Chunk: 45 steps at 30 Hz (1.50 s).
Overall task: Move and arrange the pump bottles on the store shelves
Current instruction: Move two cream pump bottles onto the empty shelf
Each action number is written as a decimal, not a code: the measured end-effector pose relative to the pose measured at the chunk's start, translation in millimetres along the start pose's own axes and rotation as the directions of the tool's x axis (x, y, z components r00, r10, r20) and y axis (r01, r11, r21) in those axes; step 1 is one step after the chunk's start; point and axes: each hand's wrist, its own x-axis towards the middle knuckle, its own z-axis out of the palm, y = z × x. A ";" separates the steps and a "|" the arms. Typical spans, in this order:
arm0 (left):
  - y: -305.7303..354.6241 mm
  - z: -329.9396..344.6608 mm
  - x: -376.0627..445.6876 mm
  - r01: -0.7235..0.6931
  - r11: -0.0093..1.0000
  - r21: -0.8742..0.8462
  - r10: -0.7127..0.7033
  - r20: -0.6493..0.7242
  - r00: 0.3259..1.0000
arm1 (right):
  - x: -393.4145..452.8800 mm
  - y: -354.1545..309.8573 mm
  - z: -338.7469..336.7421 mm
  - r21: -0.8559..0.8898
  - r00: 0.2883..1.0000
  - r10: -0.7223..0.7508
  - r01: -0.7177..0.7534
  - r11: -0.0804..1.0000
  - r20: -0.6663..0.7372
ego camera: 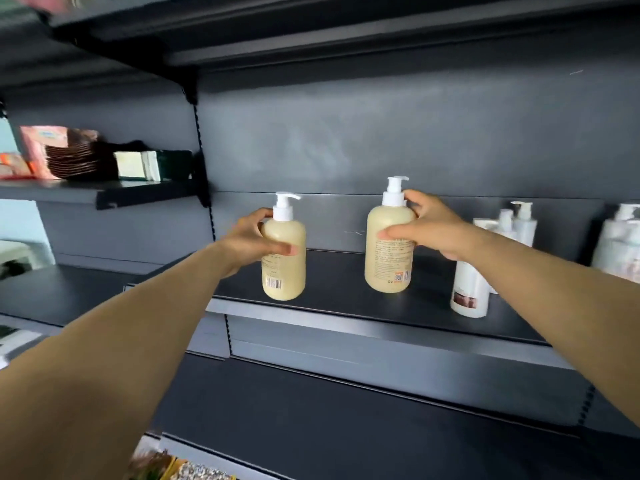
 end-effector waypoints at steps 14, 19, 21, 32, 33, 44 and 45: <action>-109.8 -150.3 150.8 0.012 1.000 -0.003 -0.012 -0.059 0.998 | 182.7 -11.6 170.6 0.019 1.000 -0.008 0.008 1.000 0.009; -154.1 -174.7 203.2 0.013 0.999 -0.033 -0.013 -0.001 1.000 | 215.6 2.1 222.9 -0.022 0.997 0.053 -0.054 0.998 -0.050; -169.5 -181.7 223.5 0.011 1.000 -0.014 -0.011 0.049 0.999 | 226.5 8.7 241.2 -0.033 0.994 0.085 -0.088 0.996 -0.072; -233.4 -189.6 297.8 -0.014 0.999 -0.035 0.021 0.200 0.980 | 260.2 44.8 293.2 -0.120 0.964 0.186 -0.211 0.970 -0.190; -237.3 -188.1 302.6 -0.015 0.999 -0.032 0.021 0.202 0.979 | 262.3 48.6 294.7 -0.122 0.962 0.191 -0.217 0.968 -0.197; -257.5 -170.5 342.2 0.029 0.998 -0.065 -0.016 0.194 0.981 | 303.5 72.1 299.1 -0.129 0.953 0.194 -0.228 0.965 -0.235; -257.9 -168.4 345.4 0.030 0.998 -0.061 -0.018 0.187 0.982 | 306.8 73.6 300.3 -0.134 0.950 0.194 -0.231 0.964 -0.244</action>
